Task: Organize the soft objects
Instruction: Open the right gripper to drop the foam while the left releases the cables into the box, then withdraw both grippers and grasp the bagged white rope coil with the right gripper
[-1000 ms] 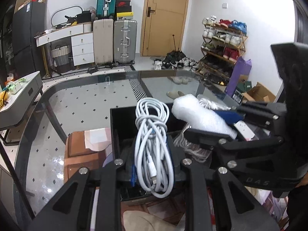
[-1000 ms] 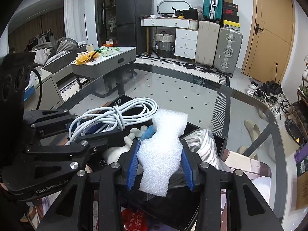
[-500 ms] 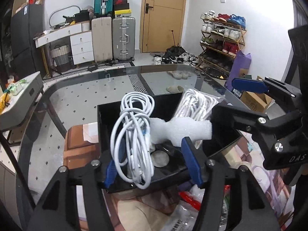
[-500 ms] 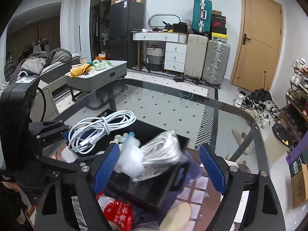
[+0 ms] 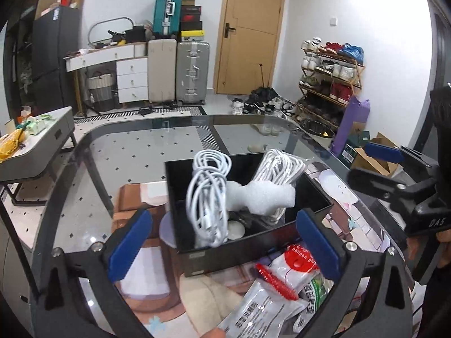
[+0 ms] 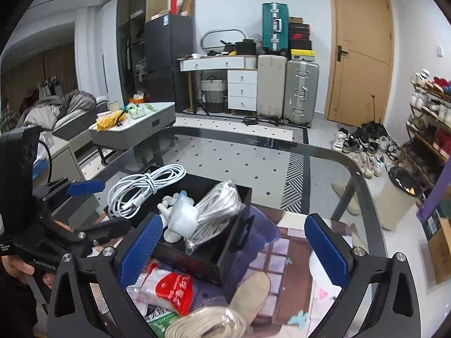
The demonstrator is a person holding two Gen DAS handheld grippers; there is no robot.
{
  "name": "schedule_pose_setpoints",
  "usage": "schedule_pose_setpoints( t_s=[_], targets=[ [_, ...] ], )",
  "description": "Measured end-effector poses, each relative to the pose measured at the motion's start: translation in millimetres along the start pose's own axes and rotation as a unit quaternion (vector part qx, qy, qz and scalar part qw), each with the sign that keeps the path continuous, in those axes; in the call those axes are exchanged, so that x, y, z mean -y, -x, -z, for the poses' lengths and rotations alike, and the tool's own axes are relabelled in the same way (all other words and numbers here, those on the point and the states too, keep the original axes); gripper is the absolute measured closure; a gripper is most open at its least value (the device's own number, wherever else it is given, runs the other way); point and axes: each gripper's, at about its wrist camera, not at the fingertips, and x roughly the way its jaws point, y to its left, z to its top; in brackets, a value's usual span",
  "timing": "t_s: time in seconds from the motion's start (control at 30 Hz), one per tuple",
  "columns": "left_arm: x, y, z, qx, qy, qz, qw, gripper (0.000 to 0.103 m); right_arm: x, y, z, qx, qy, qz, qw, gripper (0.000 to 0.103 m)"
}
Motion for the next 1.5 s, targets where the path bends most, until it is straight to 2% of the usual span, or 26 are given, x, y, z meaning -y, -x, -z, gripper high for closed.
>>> schedule_pose_setpoints(
  t_s=[0.13, 0.57, 0.73, 0.97, 1.23, 1.5],
  targets=[
    [3.0, 11.0, 6.2, 0.005, -0.007, -0.029, 0.9995, 0.0, -2.4, 15.0, 13.1, -0.008, -0.004, 0.0, 1.0, 0.001],
    [8.9, 30.0, 37.1, 0.013, -0.012, -0.078, 0.9968, 0.0, -7.4, 27.2, 54.6, -0.04, -0.023, -0.001, 0.999, 0.001],
    [13.7, 24.0, 46.7, 0.0, -0.013, -0.091, 0.9958, 0.0, -6.1, 24.3, 63.5, -0.055, -0.026, -0.006, 0.998, 0.001],
    [9.4, 12.5, 57.0, -0.023, -0.009, -0.131, 0.991, 0.0, -7.2, 11.2, 72.1, -0.082, -0.029, -0.008, 0.996, 0.001],
    [-1.8, 3.7, 66.0, -0.05, 0.002, -0.14, 0.9888, 0.0, -9.7, -3.2, 80.7, -0.109, -0.032, -0.021, 0.993, 0.001],
    [-3.3, -0.6, 70.1, -0.072, 0.005, -0.13, 0.9889, 0.0, -16.6, -14.5, 89.9, -0.135, -0.026, -0.038, 0.99, 0.001]
  ],
)
